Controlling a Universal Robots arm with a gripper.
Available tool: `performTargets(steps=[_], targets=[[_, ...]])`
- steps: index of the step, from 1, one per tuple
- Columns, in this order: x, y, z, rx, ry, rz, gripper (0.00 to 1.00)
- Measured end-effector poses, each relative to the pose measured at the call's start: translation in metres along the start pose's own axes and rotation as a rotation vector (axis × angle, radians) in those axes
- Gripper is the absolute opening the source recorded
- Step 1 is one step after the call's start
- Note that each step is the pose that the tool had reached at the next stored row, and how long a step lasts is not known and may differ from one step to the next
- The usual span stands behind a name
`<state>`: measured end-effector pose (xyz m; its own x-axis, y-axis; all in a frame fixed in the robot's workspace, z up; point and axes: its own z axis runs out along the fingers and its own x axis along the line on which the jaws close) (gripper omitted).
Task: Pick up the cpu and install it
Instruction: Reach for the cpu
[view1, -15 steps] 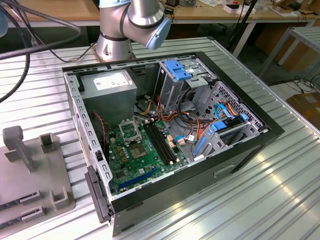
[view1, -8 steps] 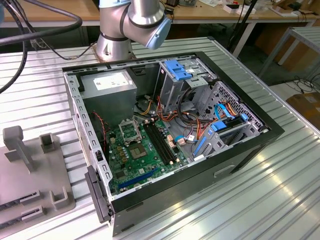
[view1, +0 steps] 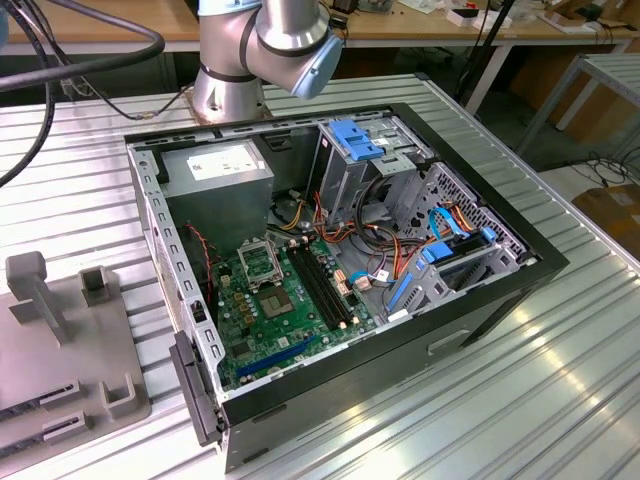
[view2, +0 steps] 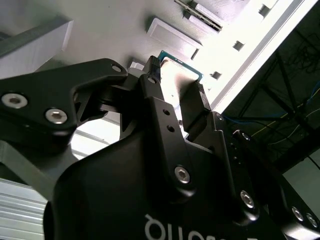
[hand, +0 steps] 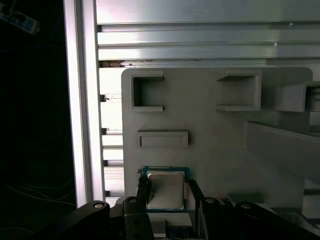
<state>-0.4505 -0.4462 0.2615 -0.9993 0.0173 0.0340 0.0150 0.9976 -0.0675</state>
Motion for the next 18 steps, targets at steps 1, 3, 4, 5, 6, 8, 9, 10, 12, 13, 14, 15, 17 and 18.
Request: performTargets(steps=[1, 3, 4, 5, 6, 8, 9, 10, 12, 13, 14, 15, 17, 18], targets=[[0.0, 0.0, 0.0, 0.0, 0.0, 0.0, 0.42], [0.0, 0.0, -0.0005, -0.0001, -0.0001, 0.0, 0.42], [0.0001, -0.0001, -0.0013, 0.0001, 0.0002, 0.0, 0.42], [0.0001, -0.0001, -0.002, 0.0001, 0.0002, 0.0, 0.42], [0.0003, -0.0008, -0.0123, 0.0001, 0.0001, 0.0, 0.42], [0.0004, -0.002, -0.0295, 0.0, 0.0001, 0.0, 0.42], [0.0005, -0.0023, -0.0343, 0.0, 0.0001, 0.0, 0.42], [0.0006, -0.0029, -0.0431, 0.0, 0.0, 0.0, 0.42], [0.0008, -0.0034, -0.0509, 0.0, 0.0, 0.0, 0.42], [0.0009, -0.0035, -0.0525, 0.0, 0.0, 0.0, 0.42], [0.0009, -0.0036, -0.0539, 0.0, 0.0, 0.0, 0.42], [0.0009, -0.0037, -0.0546, 0.0, 0.0, 0.0, 0.42], [0.001, -0.0038, -0.0559, -0.0014, -0.0001, 0.0, 0.42], [0.001, -0.0038, -0.0563, -0.003, -0.0001, 0.0, 0.42]])
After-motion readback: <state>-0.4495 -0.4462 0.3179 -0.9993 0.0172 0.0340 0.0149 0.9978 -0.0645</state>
